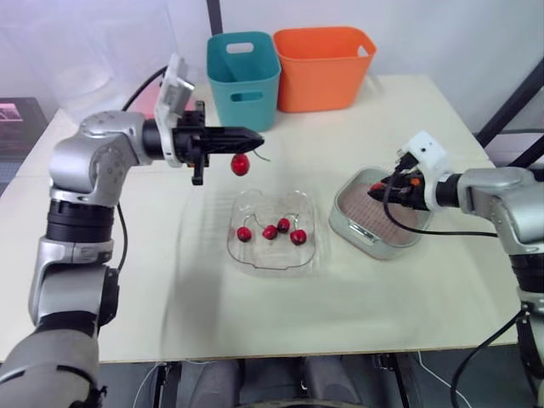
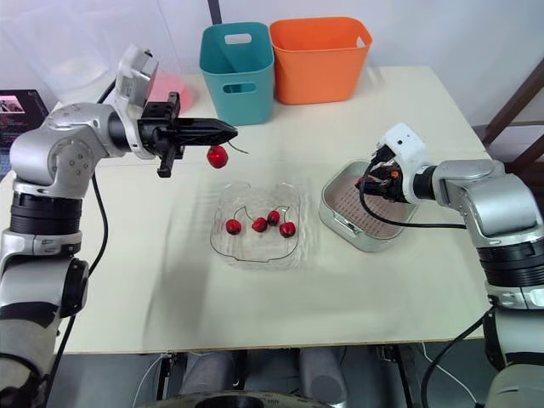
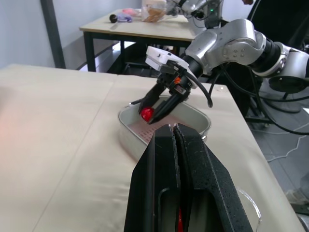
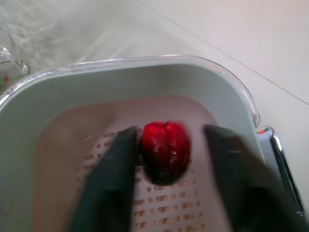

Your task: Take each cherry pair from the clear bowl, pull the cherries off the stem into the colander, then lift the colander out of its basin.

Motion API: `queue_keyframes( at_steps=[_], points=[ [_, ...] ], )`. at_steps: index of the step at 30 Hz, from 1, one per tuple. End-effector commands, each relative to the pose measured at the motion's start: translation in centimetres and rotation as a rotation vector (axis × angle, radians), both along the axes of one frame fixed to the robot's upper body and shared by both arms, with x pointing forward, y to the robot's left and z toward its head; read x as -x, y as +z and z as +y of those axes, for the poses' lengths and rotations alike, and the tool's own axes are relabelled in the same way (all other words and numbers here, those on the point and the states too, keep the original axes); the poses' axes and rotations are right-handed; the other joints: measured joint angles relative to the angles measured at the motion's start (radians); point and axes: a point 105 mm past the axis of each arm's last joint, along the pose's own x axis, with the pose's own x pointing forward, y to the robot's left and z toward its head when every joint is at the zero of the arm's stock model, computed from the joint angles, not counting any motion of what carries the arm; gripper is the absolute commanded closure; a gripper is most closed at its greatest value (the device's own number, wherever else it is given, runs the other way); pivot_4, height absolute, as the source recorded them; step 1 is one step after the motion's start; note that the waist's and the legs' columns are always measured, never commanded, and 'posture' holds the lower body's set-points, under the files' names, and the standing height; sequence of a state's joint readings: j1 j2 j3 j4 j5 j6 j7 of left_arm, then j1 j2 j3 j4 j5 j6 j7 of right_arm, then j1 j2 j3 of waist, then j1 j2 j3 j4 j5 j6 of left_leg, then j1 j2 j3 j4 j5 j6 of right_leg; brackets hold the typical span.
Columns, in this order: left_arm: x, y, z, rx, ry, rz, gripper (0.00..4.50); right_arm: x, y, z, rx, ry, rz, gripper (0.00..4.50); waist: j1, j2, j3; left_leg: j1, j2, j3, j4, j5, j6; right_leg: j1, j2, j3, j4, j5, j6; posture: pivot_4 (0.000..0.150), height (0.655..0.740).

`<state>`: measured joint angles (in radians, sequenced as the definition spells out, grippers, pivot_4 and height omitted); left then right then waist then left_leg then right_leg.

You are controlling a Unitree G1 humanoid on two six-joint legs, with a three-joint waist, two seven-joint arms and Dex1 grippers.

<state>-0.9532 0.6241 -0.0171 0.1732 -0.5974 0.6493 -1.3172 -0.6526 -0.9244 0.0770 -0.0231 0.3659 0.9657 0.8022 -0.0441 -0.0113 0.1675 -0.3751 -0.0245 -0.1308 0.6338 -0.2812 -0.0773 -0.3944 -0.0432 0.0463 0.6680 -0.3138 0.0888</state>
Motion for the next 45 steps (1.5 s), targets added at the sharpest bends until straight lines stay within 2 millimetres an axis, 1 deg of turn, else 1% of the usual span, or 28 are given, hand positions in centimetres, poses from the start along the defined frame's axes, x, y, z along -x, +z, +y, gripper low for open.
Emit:
queue_keyframes(
  at_steps=[1,4,6,8,11,14,15,17,20,24,29,32,38,45],
  points=[
    [0.6,1.0,0.2,0.003,-0.005,-0.047,4.5,-0.2,2.5,-0.1,0.004,0.006,-0.074,0.23,0.0,0.0,0.0,0.0,0.0,0.0,0.0,0.0,0.0,0.0,0.0,0.0,0.0,0.0,0.0,0.15,0.74],
    [0.5,1.0,0.2,0.006,-0.003,-0.047,4.5,-0.1,4.4,0.3,-0.035,0.019,-0.108,0.23,0.0,0.0,0.0,0.0,0.0,0.0,0.0,0.0,0.0,0.0,0.0,0.0,0.0,0.0,0.0,0.15,0.74],
    [0.6,1.3,0.3,0.019,-0.004,-0.044,4.5,0.1,5.9,1.3,-0.087,0.055,-0.135,0.23,-0.001,0.0,0.0,0.0,0.0,0.0,0.0,0.0,0.0,0.0,0.0,0.0,0.0,0.0,0.0,0.15,0.74],
    [0.7,2.1,0.4,0.041,-0.01,-0.044,4.5,0.9,7.8,3.4,-0.203,0.15,-0.142,0.23,-0.002,0.0,0.0,0.0,0.0,0.0,-0.001,0.0,0.0,0.0,0.0,0.0,0.0,0.0,0.0,0.15,0.74],
    [0.9,3.6,0.4,0.081,-0.029,-0.048,4.5,2.8,9.4,7.7,-0.343,0.333,-0.111,0.11,-0.004,0.0,0.0,0.0,0.001,0.0,-0.001,0.0,0.0,0.0,0.0,0.0,0.0,0.0,0.0,0.15,0.74],
    [1.5,4.9,0.2,0.105,-0.06,-0.05,4.5,4.8,9.7,11.8,-0.455,0.507,-0.051,0.11,-0.002,0.0,0.0,0.0,0.002,-0.003,-0.001,0.0,0.0,0.0,0.001,-0.002,0.0,0.0,0.0,0.15,0.74],
    [1.6,5.1,0.2,0.109,-0.068,-0.051,4.5,5.3,9.8,12.7,-0.481,0.543,-0.038,0.11,-0.001,0.0,0.0,0.0,0.002,-0.003,-0.001,0.0,0.0,0.0,0.001,-0.002,0.0,0.0,0.0,0.15,0.74],
    [1.8,5.4,0.0,0.108,-0.076,-0.054,4.5,5.7,10.0,14.6,-0.553,0.594,-0.013,0.11,-0.001,0.0,0.0,0.0,0.002,-0.004,-0.001,0.0,0.0,0.0,0.0,-0.002,0.0,0.0,0.0,0.15,0.74],
    [1.8,5.3,-0.1,0.1,-0.071,-0.062,4.5,5.5,10.3,16.6,-0.632,0.614,0.002,0.11,-0.001,0.0,0.0,0.0,0.0,-0.005,0.0,0.0,0.0,0.0,-0.001,-0.002,0.0,0.0,0.0,0.15,0.74],
    [1.9,5.1,0.0,0.103,-0.07,-0.059,4.5,5.6,10.9,18.2,-0.67,0.629,0.002,0.11,0.0,0.0,0.0,0.0,0.0,-0.006,0.0,0.0,0.0,0.0,-0.001,-0.002,0.001,0.0,0.0,0.15,0.74],
    [2.0,4.9,-0.2,0.104,-0.07,-0.055,4.5,5.5,11.2,19.4,-0.691,0.645,-0.001,0.11,-0.004,0.0,0.0,0.0,0.0,-0.006,-0.001,0.0,-0.001,-0.001,-0.001,-0.002,0.001,0.0,0.0,0.15,0.74],
    [2.0,4.7,-0.2,0.105,-0.069,-0.054,4.5,5.4,11.4,19.8,-0.711,0.65,0.006,0.11,-0.01,0.0,0.0,0.0,0.0,-0.006,-0.001,0.0,-0.001,-0.002,-0.001,-0.002,0.002,0.0,0.0,0.15,0.74],
    [1.9,4.5,-0.4,0.106,-0.064,-0.062,4.5,5.1,11.3,20.5,-0.732,0.645,0.02,0.11,-0.025,0.0,0.0,0.0,0.0,-0.006,-0.001,0.0,-0.001,-0.002,-0.001,-0.002,0.003,0.0,0.0,0.15,0.74],
    [1.6,4.4,-0.5,0.114,-0.057,-0.062,4.5,4.7,10.9,21.2,-0.739,0.633,0.034,0.11,-0.027,0.0,0.0,0.0,0.0,-0.006,-0.001,0.001,-0.001,-0.002,-0.001,-0.001,0.003,0.0,0.0,0.15,0.74]
  ],
)
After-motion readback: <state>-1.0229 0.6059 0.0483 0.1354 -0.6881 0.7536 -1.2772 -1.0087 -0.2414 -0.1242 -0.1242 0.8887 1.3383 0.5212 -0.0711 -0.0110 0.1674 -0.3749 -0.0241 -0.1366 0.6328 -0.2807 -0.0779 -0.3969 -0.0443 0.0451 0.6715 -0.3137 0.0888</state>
